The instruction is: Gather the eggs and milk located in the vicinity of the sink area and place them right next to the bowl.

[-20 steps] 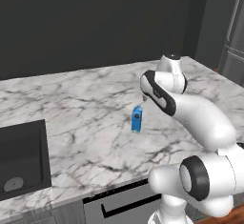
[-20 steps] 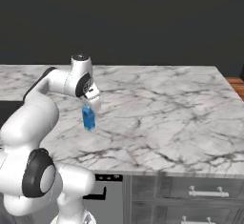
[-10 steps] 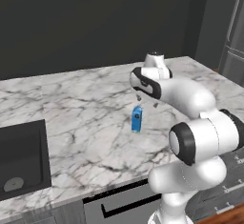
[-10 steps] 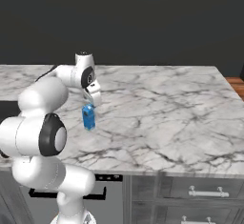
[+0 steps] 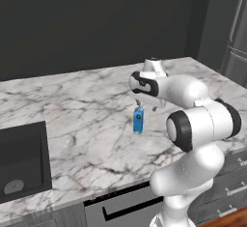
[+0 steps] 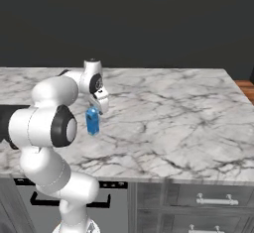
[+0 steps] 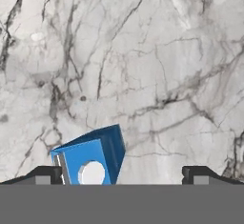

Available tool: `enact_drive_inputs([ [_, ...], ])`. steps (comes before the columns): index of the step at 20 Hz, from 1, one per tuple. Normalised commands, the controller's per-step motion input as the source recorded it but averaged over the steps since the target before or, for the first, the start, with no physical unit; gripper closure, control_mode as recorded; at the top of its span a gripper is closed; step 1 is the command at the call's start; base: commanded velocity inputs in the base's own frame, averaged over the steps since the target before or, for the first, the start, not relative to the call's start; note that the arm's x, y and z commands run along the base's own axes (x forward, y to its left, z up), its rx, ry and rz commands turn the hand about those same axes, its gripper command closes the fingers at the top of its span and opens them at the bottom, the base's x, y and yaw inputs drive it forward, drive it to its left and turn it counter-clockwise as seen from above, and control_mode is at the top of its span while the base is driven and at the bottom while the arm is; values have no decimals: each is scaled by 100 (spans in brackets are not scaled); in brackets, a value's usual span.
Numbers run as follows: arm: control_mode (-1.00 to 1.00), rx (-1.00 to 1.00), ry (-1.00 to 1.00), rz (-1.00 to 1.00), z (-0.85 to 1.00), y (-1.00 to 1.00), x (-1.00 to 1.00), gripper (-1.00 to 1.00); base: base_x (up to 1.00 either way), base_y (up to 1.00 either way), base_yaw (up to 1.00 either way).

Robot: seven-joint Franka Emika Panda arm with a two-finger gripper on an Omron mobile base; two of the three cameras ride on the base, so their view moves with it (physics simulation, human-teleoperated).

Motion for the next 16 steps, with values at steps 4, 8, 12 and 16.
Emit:
enact_drive_inputs([
  [4,-100,0,1,7,9,0,17,-100,0,0,0],
  [8,-100,0,0,5,19,0,3,-100,0,0,0],
  [12,-100,0,0,1,8,0,0,-100,0,0,0],
  [16,-100,0,0,5,-3,6,-3,-100,0,0,0],
])
